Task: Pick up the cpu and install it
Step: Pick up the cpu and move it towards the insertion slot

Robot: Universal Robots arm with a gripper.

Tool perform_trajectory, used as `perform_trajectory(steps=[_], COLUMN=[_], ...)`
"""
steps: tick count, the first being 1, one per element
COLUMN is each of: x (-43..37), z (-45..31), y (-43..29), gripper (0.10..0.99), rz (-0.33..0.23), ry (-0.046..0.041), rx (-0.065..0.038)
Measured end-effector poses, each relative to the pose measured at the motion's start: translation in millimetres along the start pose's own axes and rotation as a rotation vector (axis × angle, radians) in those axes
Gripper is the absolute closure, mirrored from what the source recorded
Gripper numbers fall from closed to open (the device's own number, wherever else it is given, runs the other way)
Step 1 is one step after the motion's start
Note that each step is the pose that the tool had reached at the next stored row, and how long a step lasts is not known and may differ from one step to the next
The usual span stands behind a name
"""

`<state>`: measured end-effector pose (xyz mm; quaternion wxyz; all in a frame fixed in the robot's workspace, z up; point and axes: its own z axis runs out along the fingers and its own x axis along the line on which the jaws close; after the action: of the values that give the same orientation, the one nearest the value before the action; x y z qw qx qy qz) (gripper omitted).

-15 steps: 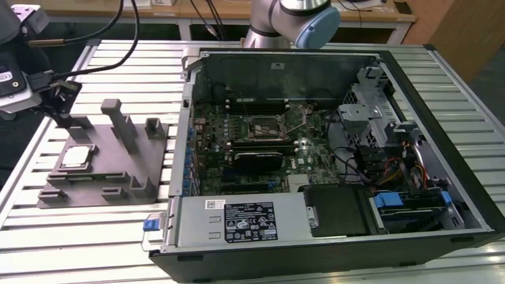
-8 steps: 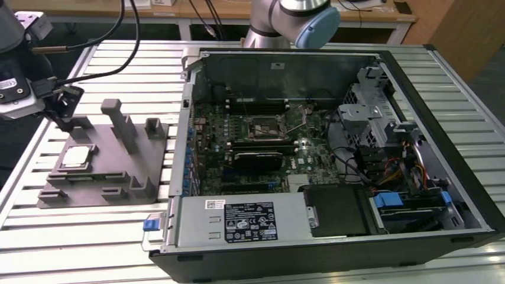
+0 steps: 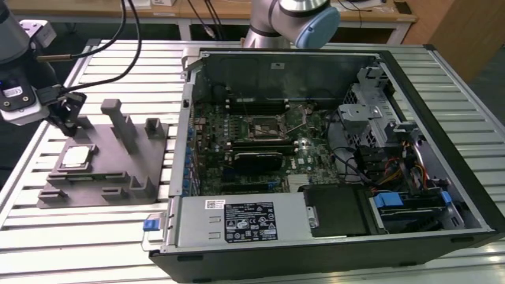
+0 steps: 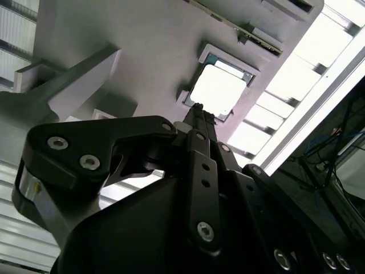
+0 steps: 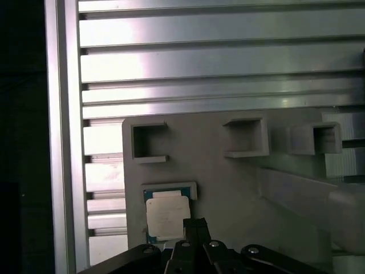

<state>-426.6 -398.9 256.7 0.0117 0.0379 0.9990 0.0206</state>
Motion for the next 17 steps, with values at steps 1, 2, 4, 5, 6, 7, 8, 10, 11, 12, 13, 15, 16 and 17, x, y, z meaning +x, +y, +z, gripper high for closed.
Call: perform_trajectory(steps=[1, 2, 4, 5, 6, 7, 8, 10, 11, 12, 13, 15, 16, 17], x=[0.2, 0.3, 0.7, 1.0, 1.4, 1.9, 2.5, 3.9, 4.9, 5.9, 6.8, 8.6, 9.1, 9.6], z=[1.8, 3.6, 7.2, 8.9, 10.8, 12.7, 14.5, 17.9, 19.5, 20.9, 22.2, 24.6, 25.8, 26.7], y=[-0.1, -0.2, -0.4, -0.4, -0.5, -0.7, -0.8, -1.0, -1.2, -1.3, -1.4, -1.7, -1.8, -1.9], gripper=[0.980, 0.980, 0.980, 0.980, 0.980, 0.980, 0.980, 0.980, 0.980, 0.980, 0.980, 0.980, 0.980, 0.980], rz=[0.000, 0.000, 0.000, 0.000, 0.000, 0.000, 0.000, 0.000, 0.000, 0.000, 0.000, 0.000, 0.000, 0.000], ry=[0.0001, 0.0001, 0.0001, 0.0001, 0.0001, 0.0000, 0.0000, 0.0002, 0.0002, 0.0002, 0.0001, 0.0001, 0.0000, 0.0000], rx=[0.000, 0.000, 0.000, 0.000, 0.000, 0.000, 0.000, 0.000, 0.000, 0.000, 0.000, 0.000, 0.000, 0.000])
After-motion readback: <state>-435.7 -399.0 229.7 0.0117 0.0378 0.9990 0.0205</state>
